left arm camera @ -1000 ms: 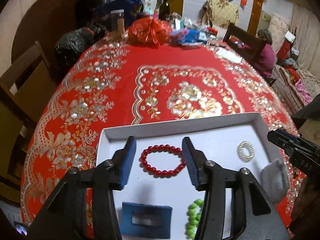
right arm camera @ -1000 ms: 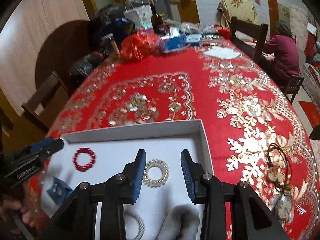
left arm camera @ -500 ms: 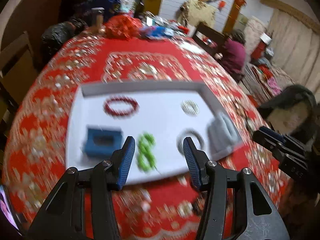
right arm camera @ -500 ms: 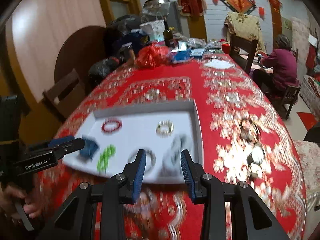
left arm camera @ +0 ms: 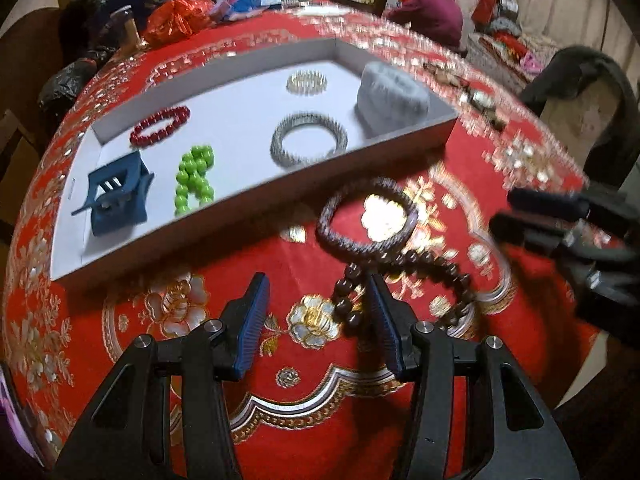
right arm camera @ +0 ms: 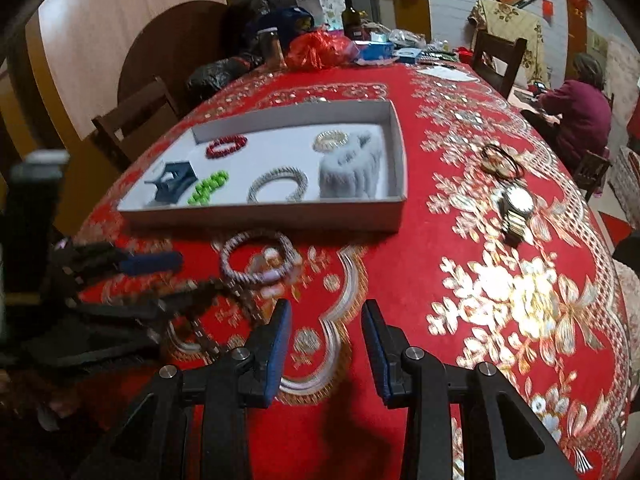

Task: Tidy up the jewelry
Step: 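Grasp the brown bead bracelet with the left gripper while the right grasps the beaded bangle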

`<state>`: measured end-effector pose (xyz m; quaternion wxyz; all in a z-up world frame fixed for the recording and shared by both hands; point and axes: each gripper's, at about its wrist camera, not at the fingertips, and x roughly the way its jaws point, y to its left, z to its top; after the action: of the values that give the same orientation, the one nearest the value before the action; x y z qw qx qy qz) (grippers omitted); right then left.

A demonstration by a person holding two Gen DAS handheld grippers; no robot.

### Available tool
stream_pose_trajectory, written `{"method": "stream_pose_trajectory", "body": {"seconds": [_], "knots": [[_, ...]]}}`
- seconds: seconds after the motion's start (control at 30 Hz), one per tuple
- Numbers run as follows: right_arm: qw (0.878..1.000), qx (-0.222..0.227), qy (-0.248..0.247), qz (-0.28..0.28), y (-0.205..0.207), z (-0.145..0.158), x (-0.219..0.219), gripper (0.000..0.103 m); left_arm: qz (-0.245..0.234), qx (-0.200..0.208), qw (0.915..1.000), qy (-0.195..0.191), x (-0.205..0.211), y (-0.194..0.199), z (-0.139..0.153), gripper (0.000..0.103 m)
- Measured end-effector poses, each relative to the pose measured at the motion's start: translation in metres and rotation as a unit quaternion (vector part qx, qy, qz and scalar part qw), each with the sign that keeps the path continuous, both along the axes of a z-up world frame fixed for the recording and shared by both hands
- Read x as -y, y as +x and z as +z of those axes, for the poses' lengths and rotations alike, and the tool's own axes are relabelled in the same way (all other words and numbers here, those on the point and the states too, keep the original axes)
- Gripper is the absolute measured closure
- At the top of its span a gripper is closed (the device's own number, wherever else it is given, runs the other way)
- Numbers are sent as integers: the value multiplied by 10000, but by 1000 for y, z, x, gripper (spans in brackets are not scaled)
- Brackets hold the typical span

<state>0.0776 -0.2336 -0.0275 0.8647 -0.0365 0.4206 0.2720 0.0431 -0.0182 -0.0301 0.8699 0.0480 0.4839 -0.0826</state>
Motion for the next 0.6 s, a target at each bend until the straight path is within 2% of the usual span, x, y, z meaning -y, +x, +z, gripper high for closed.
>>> {"method": "stream_pose_trajectory", "body": {"seconds": [0.03,0.1,0.17,0.23,0.33,0.53,0.6], "knots": [[10000,9,7,50,2,0,-4,69,50,13,10000,38,-2,1,-1,46],[9998,51,-23,171,8,1,-16,69,133,-36,9999,-10,-8,0,-3,45],[9993,-20,-75,365,17,-3,-29,69,133,-54,9999,4,-12,-1,-2,54],[9983,-7,-206,549,24,-10,-42,69,18,-98,9999,35,-13,-3,0,95],[9974,18,-364,626,33,-18,-54,69,-66,-109,9997,221,-15,-7,1,95],[9959,286,-535,664,39,-23,-64,69,24,-184,9998,-74,-24,-3,1,94],[9942,400,-639,765,36,-24,-66,73,33,-154,9999,-50,-23,-4,1,94]]}}
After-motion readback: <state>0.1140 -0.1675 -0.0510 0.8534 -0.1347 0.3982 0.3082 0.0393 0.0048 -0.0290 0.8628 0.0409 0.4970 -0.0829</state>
